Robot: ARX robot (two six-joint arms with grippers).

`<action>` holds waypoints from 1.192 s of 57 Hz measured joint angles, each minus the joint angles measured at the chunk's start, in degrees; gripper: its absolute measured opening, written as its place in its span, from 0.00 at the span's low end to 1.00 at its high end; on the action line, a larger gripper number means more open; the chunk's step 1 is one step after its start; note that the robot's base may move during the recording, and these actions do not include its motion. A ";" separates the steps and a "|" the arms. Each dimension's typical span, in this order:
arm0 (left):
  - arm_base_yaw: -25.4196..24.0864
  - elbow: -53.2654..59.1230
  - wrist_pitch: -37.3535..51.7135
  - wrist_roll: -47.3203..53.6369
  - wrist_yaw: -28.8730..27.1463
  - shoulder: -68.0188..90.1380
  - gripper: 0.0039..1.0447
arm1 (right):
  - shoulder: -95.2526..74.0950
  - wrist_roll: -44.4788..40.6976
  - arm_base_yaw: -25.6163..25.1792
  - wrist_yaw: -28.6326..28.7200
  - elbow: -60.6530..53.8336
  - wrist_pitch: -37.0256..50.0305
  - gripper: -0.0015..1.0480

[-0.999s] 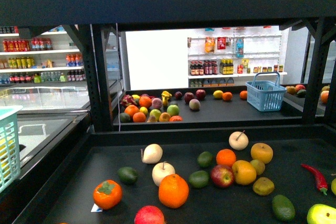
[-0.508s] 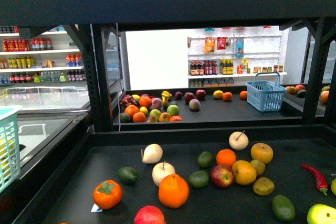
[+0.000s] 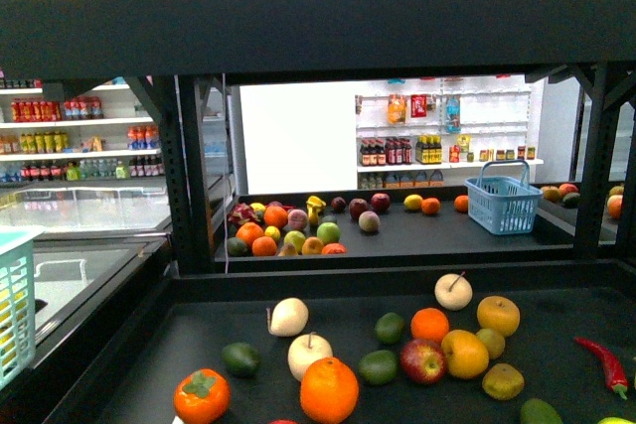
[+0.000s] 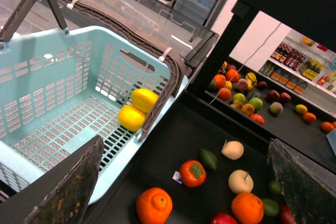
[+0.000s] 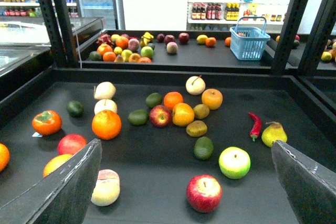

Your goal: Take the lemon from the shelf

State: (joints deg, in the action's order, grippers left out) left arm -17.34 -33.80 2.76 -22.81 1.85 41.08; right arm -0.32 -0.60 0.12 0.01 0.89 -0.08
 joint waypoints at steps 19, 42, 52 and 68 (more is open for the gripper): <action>16.94 16.98 -7.04 20.37 -1.79 -29.29 0.45 | 0.00 0.00 0.00 0.00 0.00 0.00 0.93; 17.14 28.02 -3.82 22.14 -1.81 -36.22 0.02 | 0.00 0.00 0.00 0.00 0.00 0.00 0.93; 17.14 29.55 -3.50 22.16 -1.81 -37.35 0.02 | 0.00 0.00 0.00 0.00 0.00 0.00 0.93; 17.16 31.85 -3.06 22.16 -1.84 -39.58 0.02 | 0.00 0.00 0.00 0.00 0.00 0.00 0.93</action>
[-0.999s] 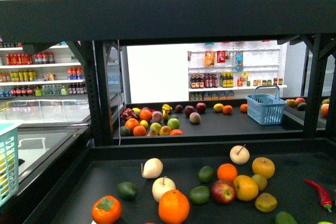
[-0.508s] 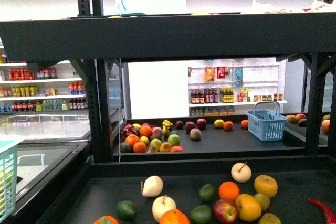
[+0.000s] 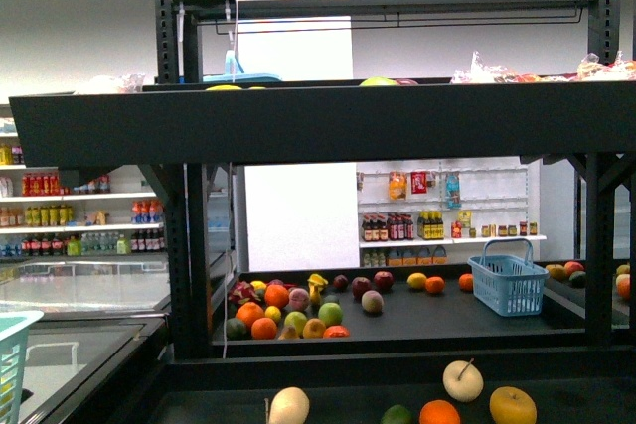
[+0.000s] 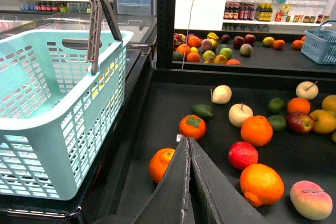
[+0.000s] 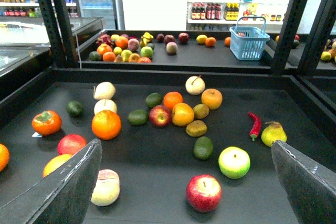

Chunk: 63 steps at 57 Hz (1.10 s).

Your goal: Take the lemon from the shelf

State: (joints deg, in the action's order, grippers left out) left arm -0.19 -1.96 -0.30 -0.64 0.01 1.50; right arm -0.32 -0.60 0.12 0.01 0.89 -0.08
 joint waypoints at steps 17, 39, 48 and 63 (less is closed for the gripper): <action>0.00 1.18 -0.02 0.02 0.00 -1.18 0.12 | 0.00 0.00 0.00 0.00 0.00 0.00 0.93; 0.00 1.18 -0.02 0.02 0.00 -1.18 0.89 | 0.00 0.00 0.00 0.00 0.00 0.00 0.93; 0.00 1.18 -0.02 0.09 0.00 -1.18 0.93 | 0.00 0.00 0.00 0.00 0.00 0.00 0.93; 0.00 1.18 -0.02 0.09 0.00 -1.18 0.93 | 0.00 0.00 0.00 0.00 0.00 0.00 0.93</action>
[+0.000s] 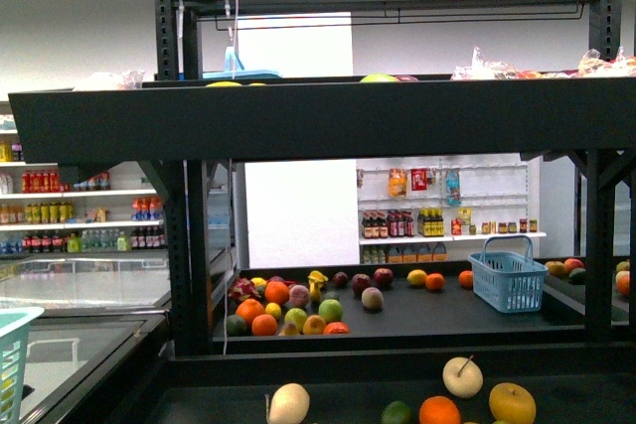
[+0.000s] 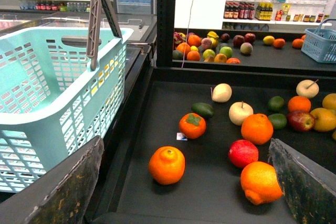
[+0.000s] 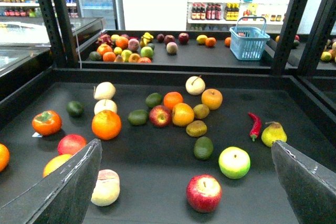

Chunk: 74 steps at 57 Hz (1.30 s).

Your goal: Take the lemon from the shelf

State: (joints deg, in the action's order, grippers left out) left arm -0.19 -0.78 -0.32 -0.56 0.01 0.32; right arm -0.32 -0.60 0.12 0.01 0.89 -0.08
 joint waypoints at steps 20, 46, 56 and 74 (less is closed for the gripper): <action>0.00 0.00 0.00 0.00 0.00 0.00 0.93 | 0.00 0.00 0.00 0.00 0.00 0.00 0.93; -0.02 0.00 0.00 0.00 0.00 0.00 0.93 | 0.00 0.00 0.00 0.00 0.00 0.00 0.93; -0.02 0.00 0.00 0.00 0.00 0.00 0.93 | 0.00 0.00 0.00 0.00 0.00 0.00 0.93; 0.00 0.00 0.00 0.00 0.00 0.00 0.93 | 0.00 0.00 0.00 0.00 0.00 0.00 0.93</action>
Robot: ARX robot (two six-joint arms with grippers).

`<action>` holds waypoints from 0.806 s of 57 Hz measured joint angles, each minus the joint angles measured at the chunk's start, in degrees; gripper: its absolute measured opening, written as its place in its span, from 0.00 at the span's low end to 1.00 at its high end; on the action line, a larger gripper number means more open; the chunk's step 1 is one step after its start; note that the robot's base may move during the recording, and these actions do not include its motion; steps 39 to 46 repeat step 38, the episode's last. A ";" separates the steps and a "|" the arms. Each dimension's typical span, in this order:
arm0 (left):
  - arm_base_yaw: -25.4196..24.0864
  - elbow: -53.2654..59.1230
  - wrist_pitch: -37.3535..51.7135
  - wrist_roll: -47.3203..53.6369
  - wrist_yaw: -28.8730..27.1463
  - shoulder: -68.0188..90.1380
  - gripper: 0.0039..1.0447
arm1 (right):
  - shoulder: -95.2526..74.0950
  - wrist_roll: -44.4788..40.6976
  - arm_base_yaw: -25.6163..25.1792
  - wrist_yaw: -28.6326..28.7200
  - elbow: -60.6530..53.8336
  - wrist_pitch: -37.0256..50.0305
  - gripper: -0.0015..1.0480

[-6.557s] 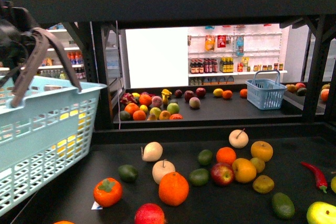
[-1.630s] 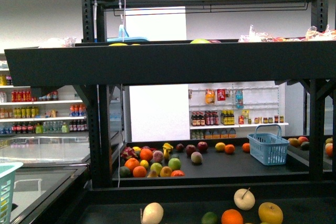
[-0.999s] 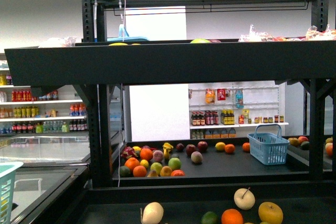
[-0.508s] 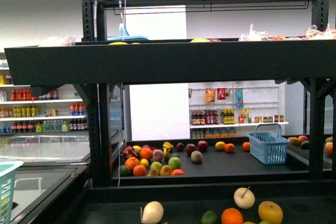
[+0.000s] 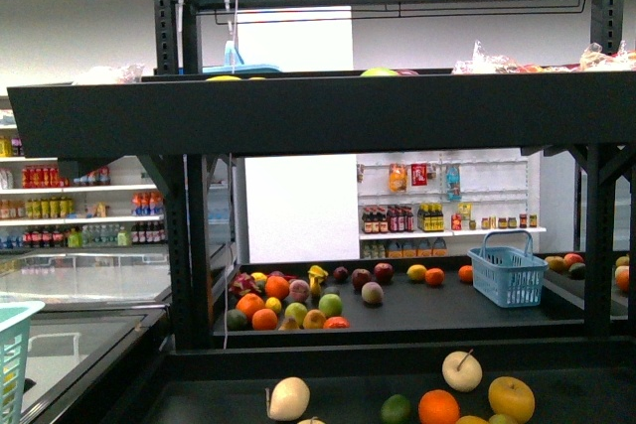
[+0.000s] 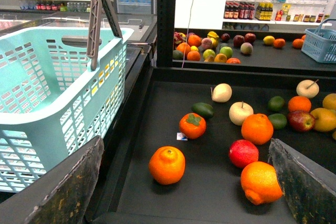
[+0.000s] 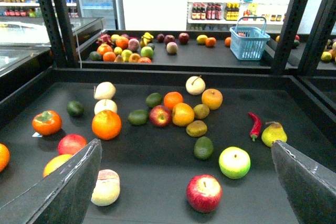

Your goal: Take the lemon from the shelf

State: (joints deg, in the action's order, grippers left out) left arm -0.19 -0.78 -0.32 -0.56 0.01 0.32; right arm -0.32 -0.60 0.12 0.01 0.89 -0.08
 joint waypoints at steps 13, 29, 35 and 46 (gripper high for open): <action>0.00 0.00 0.00 0.00 0.00 0.00 0.93 | 0.00 0.00 0.00 0.00 0.00 0.00 0.93; 0.00 0.00 0.00 0.00 0.00 0.00 0.93 | 0.00 0.00 0.00 0.00 0.00 0.00 0.93; 0.00 0.00 0.00 0.00 0.00 0.00 0.93 | 0.00 0.00 0.00 0.00 0.00 0.00 0.93; 0.00 0.00 0.00 0.00 0.00 0.00 0.93 | 0.00 0.02 0.00 0.00 0.00 0.00 0.93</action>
